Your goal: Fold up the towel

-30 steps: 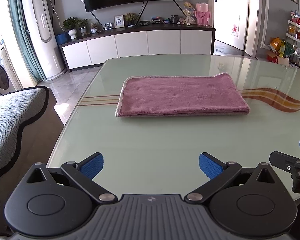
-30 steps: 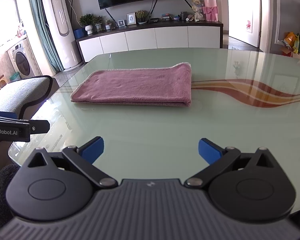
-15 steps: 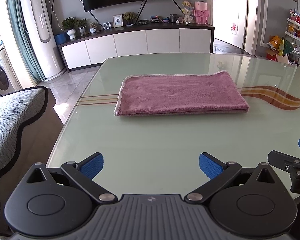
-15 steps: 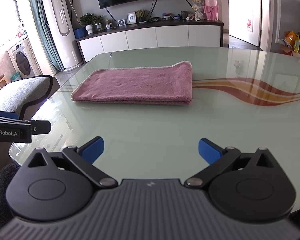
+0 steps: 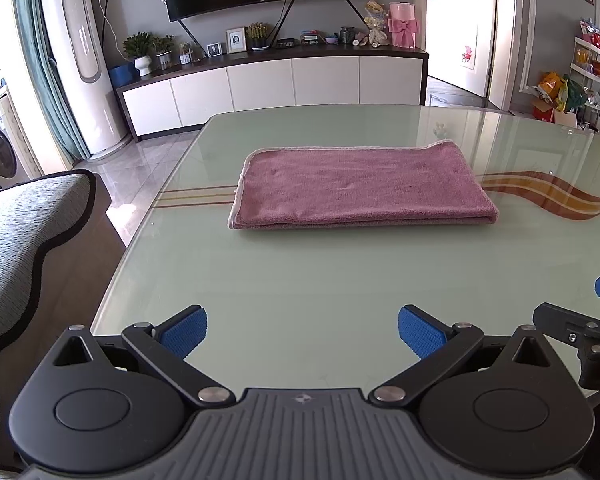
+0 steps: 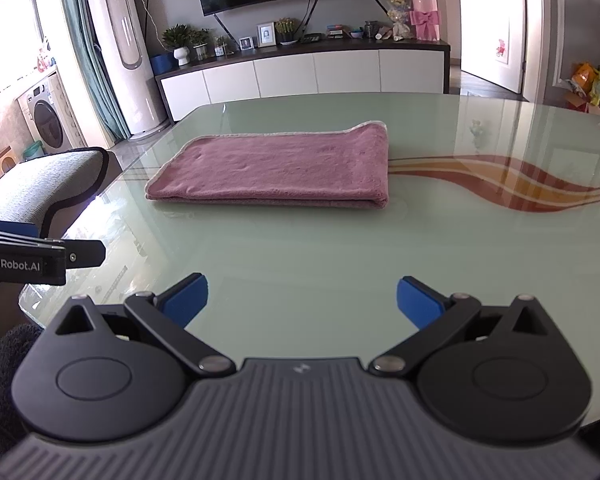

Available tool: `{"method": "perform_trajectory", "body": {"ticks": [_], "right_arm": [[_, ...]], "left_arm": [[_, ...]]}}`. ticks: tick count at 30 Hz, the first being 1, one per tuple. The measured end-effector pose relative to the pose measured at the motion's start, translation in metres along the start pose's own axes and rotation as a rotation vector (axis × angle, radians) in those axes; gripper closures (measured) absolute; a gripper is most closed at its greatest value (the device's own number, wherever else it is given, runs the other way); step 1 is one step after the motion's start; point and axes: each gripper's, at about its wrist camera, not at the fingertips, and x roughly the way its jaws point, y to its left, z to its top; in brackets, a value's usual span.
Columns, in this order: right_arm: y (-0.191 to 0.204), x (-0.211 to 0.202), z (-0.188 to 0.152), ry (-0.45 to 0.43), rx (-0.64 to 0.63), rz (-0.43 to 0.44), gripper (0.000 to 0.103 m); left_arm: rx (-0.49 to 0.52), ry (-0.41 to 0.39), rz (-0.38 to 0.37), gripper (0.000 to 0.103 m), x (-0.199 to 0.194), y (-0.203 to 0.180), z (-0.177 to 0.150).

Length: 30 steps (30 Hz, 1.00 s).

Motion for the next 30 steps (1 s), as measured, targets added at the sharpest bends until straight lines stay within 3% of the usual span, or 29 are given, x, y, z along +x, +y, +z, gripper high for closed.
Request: {"method": "perform_trajectory", "body": {"ticks": [18,30], "right_arm": [[0.007,0.006,0.010,-0.006,-0.047,-0.025,0.000],[0.027,0.045,0.065,-0.019,-0.149,-0.018,0.000]], "left_arm": [[-0.009,-0.011,-0.013,0.000,0.006,0.004,0.003],[-0.024,-0.020,-0.035,0.000,0.022,0.023,0.009]]}}
